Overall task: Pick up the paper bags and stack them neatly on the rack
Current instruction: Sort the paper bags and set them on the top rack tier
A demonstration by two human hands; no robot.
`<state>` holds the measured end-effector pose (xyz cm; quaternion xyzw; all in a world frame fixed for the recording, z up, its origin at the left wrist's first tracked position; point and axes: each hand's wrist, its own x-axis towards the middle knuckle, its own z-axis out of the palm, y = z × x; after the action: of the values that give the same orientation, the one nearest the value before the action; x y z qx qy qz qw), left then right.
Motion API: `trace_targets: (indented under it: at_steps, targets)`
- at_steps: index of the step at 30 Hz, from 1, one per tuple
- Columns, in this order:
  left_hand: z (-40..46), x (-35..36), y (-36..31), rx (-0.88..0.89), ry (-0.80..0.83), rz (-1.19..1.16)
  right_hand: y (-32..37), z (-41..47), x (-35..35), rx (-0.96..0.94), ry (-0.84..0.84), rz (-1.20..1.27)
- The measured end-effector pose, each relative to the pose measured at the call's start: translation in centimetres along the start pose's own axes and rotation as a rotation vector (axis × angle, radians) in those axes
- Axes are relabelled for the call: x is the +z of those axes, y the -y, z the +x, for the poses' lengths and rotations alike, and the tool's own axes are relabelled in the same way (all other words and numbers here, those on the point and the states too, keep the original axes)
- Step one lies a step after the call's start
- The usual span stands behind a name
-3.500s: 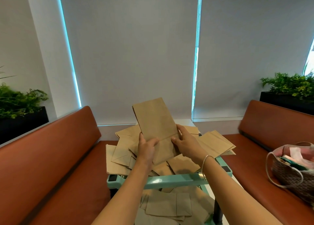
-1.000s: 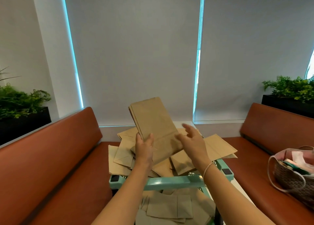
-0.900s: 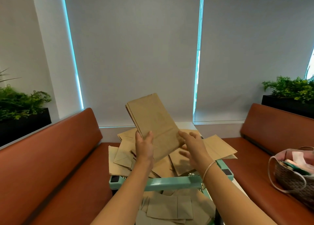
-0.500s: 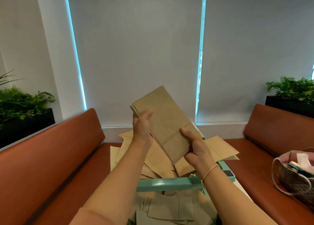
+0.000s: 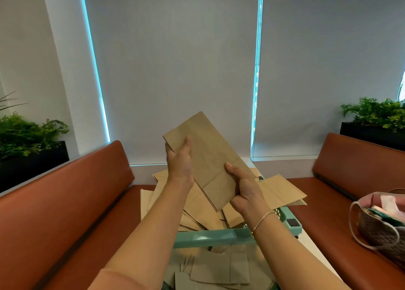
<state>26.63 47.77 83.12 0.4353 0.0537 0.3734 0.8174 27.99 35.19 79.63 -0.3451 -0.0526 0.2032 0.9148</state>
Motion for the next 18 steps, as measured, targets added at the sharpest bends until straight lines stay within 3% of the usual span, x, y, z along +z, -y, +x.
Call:
trace_targets:
  at_steps: [10, 14, 18]
  targets:
    - [-3.4, -1.4, 6.6, -0.114, 0.072, 0.221, -0.7, 1.0, -0.4, -0.041, -0.149, -0.005]
    - [-2.5, -2.5, 6.9, -0.086, 0.048, 0.315, -0.1, 1.9, -1.4, -0.044, -0.229, -0.276]
    - [-1.9, -4.0, 7.2, -0.093, -0.010, 0.327, 2.3, 2.8, -2.8, -0.260, -0.340, -0.795]
